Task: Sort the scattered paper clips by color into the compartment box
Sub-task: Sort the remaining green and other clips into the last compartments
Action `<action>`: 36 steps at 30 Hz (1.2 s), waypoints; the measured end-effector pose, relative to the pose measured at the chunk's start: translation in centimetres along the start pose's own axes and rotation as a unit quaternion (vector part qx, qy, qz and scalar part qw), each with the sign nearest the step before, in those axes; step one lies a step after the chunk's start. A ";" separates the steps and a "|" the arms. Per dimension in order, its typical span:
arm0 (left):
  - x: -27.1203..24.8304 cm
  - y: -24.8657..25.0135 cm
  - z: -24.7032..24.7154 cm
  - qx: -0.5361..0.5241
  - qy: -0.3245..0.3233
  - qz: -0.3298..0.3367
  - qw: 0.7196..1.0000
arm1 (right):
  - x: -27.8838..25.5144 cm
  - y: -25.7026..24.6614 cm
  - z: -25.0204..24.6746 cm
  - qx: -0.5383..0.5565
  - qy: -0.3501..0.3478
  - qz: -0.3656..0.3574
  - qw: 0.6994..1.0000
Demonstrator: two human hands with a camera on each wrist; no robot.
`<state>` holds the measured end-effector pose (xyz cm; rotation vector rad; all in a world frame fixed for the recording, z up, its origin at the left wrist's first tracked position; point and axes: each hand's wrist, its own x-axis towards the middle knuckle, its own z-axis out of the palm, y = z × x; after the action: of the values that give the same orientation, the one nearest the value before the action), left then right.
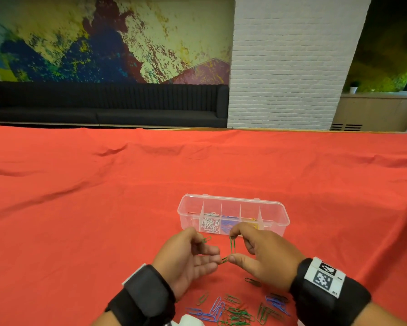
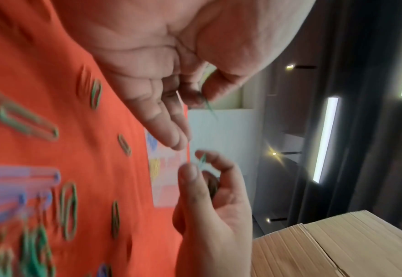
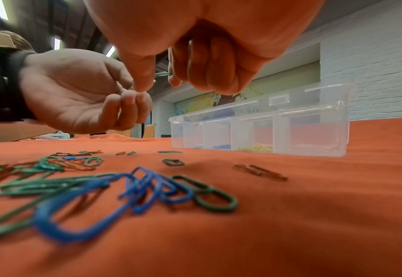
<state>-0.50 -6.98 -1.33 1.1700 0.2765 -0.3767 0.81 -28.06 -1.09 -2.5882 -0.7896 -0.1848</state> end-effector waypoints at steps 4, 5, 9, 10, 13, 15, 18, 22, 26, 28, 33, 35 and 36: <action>1.6 -0.1 2.0 -0.042 -0.015 -0.044 0.998 | -0.2 -0.5 -0.1 0.001 0.004 0.002 1.000; 1.9 0.0 2.3 -0.058 -0.017 -0.046 0.997 | -0.2 -0.7 -0.2 0.008 0.007 0.005 1.000; 2.9 0.2 3.0 -0.133 -0.054 -0.066 0.987 | -0.1 -0.8 -0.5 0.004 0.010 0.007 1.000; 3.0 0.2 3.2 -0.144 -0.066 -0.074 0.985 | -0.1 -0.8 -0.6 0.010 0.011 0.014 1.000; 3.0 0.4 3.8 -0.152 -0.115 -0.105 0.976 | 0.1 -0.4 -1.0 0.043 -0.009 0.027 0.999; 3.2 0.6 3.9 -0.160 -0.123 -0.117 0.972 | 0.4 0.2 -1.6 0.097 -0.009 0.062 0.993; 3.6 1.3 4.1 -0.152 -0.137 -0.127 0.971 | 1.0 2.0 -3.3 0.324 0.056 0.204 0.922; 4.1 3.2 4.7 -0.099 -0.159 -0.112 0.976 | 1.4 5.3 -6.5 0.674 0.089 0.323 0.658; 5.9 4.7 6.5 -0.043 -0.158 -0.091 0.982 | 1.5 7.1 -8.4 0.764 0.108 0.304 0.559; 7.1 5.3 8.0 -0.018 -0.159 -0.082 0.984 | 1.8 7.5 -8.6 0.773 0.109 0.294 0.552; 9.1 6.1 11.7 0.026 -0.172 -0.091 0.981 | 3.0 8.5 -8.5 0.714 0.121 0.339 0.600; 9.4 6.4 12.5 0.025 -0.195 -0.104 0.975 | 3.4 8.7 -8.3 0.694 0.111 0.354 0.617; 9.5 6.6 12.6 0.023 -0.205 -0.108 0.973 | 3.7 8.7 -8.3 0.690 0.103 0.359 0.620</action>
<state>11.10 -17.80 5.05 1.0804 0.0328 -0.8070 8.67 -36.32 4.17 -1.1170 0.2851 0.2876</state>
